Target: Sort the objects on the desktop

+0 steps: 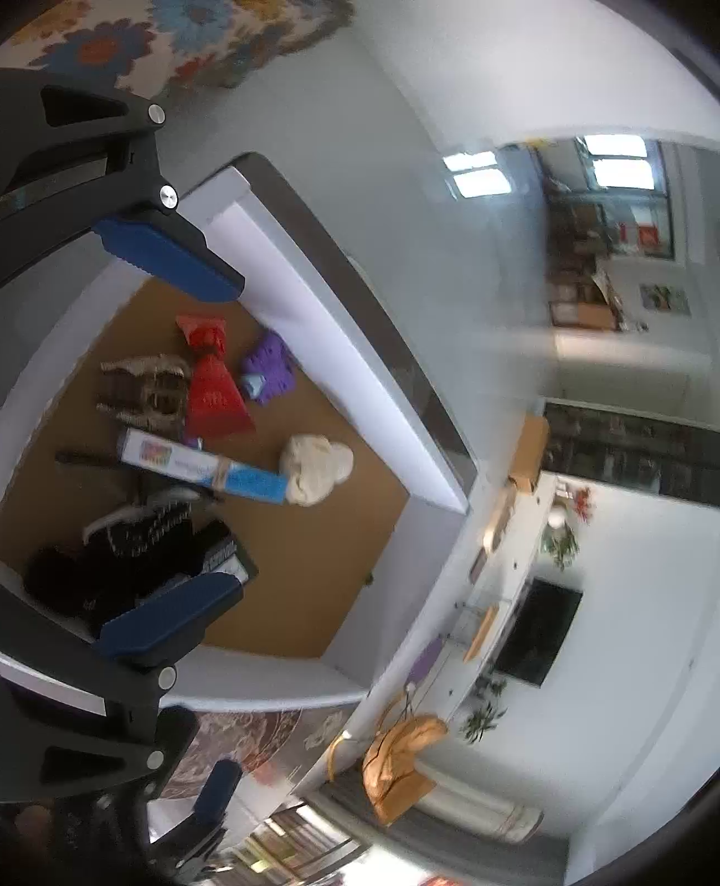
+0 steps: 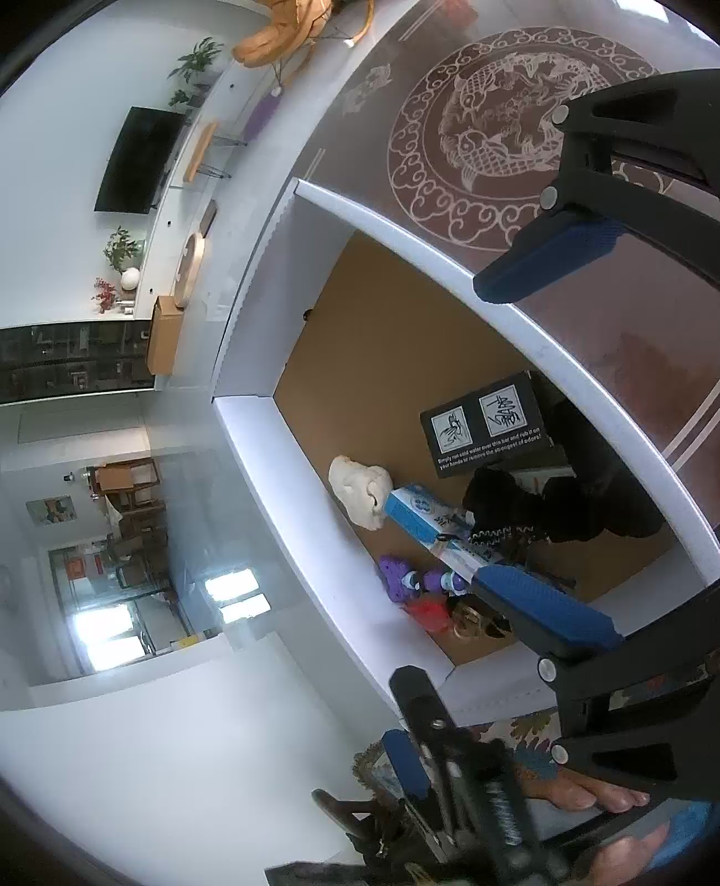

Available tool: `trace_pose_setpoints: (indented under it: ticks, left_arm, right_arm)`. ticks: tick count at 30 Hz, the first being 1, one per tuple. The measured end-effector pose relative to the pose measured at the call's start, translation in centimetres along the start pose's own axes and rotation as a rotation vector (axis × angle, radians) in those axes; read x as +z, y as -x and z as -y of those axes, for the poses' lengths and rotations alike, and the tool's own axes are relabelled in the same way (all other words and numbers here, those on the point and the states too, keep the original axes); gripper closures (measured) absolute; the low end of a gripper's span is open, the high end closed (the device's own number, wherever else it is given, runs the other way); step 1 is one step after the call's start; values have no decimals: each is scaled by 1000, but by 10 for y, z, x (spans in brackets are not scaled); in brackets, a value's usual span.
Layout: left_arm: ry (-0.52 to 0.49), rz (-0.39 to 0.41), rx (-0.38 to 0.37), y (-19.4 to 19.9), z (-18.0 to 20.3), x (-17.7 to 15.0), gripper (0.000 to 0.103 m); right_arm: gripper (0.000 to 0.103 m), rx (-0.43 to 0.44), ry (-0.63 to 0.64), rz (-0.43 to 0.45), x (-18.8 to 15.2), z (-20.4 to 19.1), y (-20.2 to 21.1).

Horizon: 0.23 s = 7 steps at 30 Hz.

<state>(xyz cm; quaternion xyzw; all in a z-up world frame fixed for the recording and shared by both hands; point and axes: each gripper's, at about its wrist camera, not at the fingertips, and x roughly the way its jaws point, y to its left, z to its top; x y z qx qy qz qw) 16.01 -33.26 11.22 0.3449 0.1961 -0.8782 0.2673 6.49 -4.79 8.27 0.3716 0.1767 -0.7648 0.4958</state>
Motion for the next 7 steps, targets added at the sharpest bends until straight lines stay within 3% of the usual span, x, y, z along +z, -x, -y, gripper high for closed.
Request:
trace_pose_setpoints:
  ticks: [3,7]
  left_arm:
    - [18,-27,37,-7,-3,-2,0]
    - [-3,-4,83,-9,2,-7,0]
  right_arm:
    - [7,3,5,-5,-1,-1,-5]
    - [7,-3,18,-8,0,-2,-8]
